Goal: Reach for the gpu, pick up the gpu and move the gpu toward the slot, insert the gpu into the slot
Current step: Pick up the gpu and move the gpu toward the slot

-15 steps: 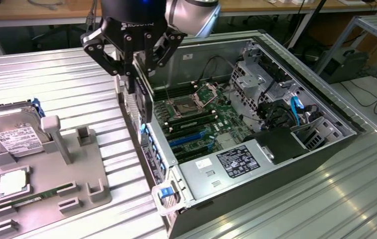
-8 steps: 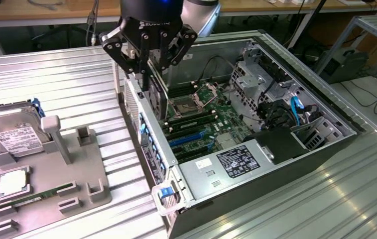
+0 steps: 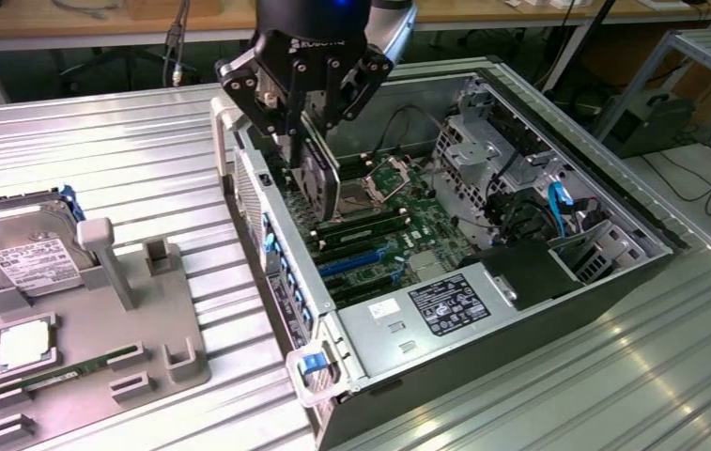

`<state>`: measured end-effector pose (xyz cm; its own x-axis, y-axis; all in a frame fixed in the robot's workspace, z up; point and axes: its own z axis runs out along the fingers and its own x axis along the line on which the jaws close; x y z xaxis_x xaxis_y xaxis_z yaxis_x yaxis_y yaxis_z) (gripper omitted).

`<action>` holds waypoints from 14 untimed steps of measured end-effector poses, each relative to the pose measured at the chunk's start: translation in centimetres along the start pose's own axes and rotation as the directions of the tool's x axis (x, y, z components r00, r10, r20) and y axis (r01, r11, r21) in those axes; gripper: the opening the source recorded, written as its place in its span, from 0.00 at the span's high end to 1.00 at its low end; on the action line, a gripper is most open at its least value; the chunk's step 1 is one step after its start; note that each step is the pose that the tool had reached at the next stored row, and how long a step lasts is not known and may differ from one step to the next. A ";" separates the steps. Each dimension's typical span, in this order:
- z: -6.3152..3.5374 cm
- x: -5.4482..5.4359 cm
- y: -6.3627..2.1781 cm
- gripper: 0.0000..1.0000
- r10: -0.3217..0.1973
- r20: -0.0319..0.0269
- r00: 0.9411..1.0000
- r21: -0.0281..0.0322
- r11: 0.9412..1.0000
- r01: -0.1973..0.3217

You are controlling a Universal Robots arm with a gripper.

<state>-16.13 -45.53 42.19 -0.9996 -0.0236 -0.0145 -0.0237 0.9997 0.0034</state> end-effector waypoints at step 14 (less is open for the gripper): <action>0.12 -3.8 -0.09 0.72 0.000 0.000 1.000 0.000 1.000 0.000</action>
<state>-12.34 -45.53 42.12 -0.9996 -0.0238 -0.0145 -0.0238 0.9997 0.0035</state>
